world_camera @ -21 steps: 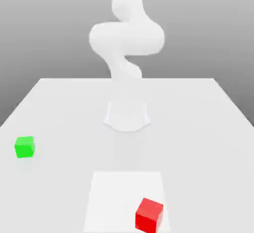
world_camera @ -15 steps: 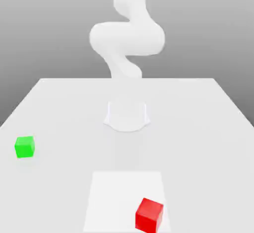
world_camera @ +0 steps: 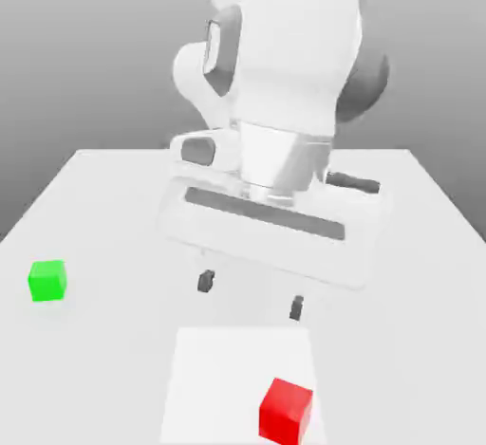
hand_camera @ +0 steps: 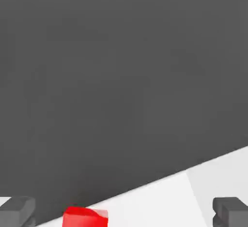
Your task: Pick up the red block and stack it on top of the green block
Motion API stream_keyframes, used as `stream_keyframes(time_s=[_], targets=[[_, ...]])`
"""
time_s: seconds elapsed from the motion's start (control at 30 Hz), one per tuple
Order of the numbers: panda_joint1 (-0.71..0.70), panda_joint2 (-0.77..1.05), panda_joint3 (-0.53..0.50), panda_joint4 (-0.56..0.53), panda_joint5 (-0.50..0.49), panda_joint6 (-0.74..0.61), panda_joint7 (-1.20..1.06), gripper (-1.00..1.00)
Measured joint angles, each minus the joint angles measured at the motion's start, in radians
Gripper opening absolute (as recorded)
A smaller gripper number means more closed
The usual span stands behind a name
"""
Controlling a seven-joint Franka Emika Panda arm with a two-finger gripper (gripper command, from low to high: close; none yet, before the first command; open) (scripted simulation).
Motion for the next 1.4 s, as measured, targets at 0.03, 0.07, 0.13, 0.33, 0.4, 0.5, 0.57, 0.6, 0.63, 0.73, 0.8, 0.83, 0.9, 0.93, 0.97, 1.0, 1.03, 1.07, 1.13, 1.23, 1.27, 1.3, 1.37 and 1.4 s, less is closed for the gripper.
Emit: stream_keyframes(time_s=[0.03, 0.07, 0.13, 0.33, 0.4, 0.5, 0.57, 0.6, 0.63, 0.73, 0.8, 0.83, 0.9, 0.93, 0.97, 1.0, 1.03, 1.07, 1.13, 1.23, 1.27, 1.3, 1.37, 1.4], targets=[[0.003, 0.03, 0.002, -0.006, 0.011, 0.015, 0.01, 0.0], [0.005, 0.06, 0.005, -0.013, 0.025, 0.03, 0.018, 0.0], [0.005, 0.115, 0.017, -0.026, 0.065, 0.062, 0.025, 0.0], [0.038, 0.294, -0.014, -0.019, 0.052, 0.194, 0.078, 0.0], [0.064, 0.349, -0.046, -0.01, 0.021, 0.237, 0.101, -1.0], [0.063, 0.349, -0.045, -0.01, 0.021, 0.238, 0.102, -1.0], [0.063, 0.349, -0.045, -0.01, 0.02, 0.239, 0.102, -1.0], [0.069, 0.36, -0.052, -0.008, 0.014, 0.248, 0.107, -1.0], [0.062, 0.349, -0.044, -0.01, 0.02, 0.239, 0.102, -1.0], [0.033, 0.268, -0.004, -0.024, 0.073, 0.176, 0.063, -1.0], [0.018, 0.206, 0.019, -0.036, 0.114, 0.126, 0.033, -1.0], [0.009, 0.184, 0.011, -0.044, 0.125, 0.109, 0.047, -1.0], [-0.017, 0.16, -0.045, -0.066, 0.129, 0.099, 0.134, -1.0], [-0.03, 0.15, -0.073, -0.077, 0.129, 0.096, 0.18, -1.0], [-0.044, 0.14, -0.1, -0.088, 0.129, 0.094, 0.227, -1.0], [-0.059, 0.13, -0.127, -0.099, 0.128, 0.093, 0.273, -1.0], [-0.073, 0.12, -0.154, -0.11, 0.128, 0.092, 0.319, -1.0], [-0.088, 0.11, -0.18, -0.121, 0.129, 0.091, 0.365, -1.0], [-0.122, 0.087, -0.227, -0.144, 0.129, 0.089, 0.455, -1.0], [-0.176, 0.051, -0.303, -0.178, 0.132, 0.088, 0.59, -1.0], [-0.204, 0.039, -0.324, -0.189, 0.133, 0.088, 0.635, -1.0], [-0.237, 0.025, -0.346, -0.201, 0.134, 0.088, 0.681, -1.0], [-0.313, -0.003, -0.385, -0.224, 0.139, 0.087, 0.776, -1.0], [-0.351, -0.018, -0.401, -0.236, 0.143, 0.087, 0.824, -1.0]])
